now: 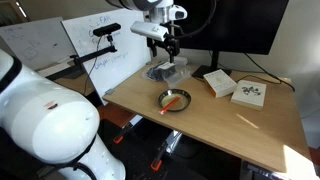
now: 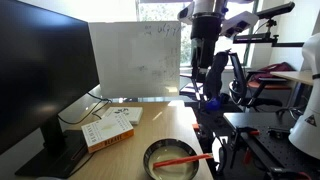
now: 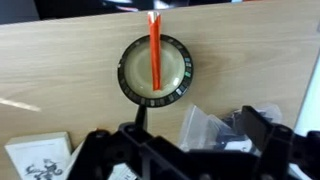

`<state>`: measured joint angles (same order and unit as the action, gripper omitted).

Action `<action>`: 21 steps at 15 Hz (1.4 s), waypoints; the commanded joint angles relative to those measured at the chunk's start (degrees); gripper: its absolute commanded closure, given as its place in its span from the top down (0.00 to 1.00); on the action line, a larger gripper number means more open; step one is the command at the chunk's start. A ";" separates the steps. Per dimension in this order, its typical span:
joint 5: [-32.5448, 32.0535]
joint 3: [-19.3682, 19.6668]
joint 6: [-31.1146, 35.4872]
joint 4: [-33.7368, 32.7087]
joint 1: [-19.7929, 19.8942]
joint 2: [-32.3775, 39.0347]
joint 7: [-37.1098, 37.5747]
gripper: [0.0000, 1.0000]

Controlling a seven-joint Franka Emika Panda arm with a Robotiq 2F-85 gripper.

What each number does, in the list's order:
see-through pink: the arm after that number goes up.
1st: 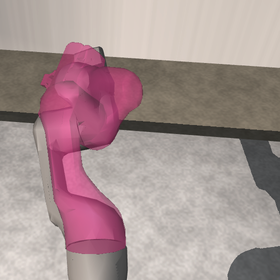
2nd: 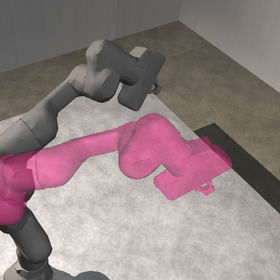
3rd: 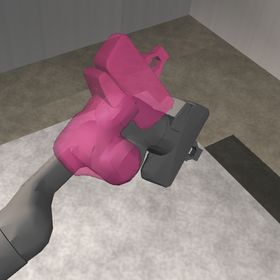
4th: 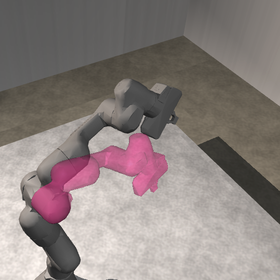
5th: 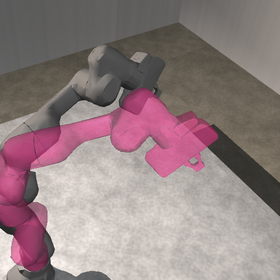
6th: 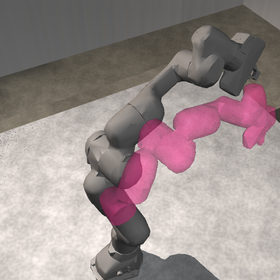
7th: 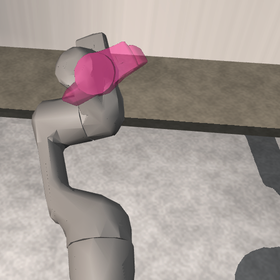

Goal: Move the bowl to the right

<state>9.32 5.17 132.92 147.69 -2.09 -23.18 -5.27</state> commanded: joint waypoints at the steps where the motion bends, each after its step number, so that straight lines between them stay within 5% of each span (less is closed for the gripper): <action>1: 0.27 -0.58 -0.22 -0.11 0.61 0.00 -0.21 1.00; 8: 7.58 5.17 5.03 0.72 2.66 9.97 -5.20 1.00; 11: 19.32 8.22 9.16 -1.20 2.27 19.13 -14.28 1.00; 15: 35.64 5.46 7.70 -8.20 6.53 34.42 -24.03 1.00; 21: 43.11 -1.79 7.34 -21.64 14.46 53.83 -20.39 1.00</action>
<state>50.47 5.89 142.13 131.84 9.03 24.73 -29.00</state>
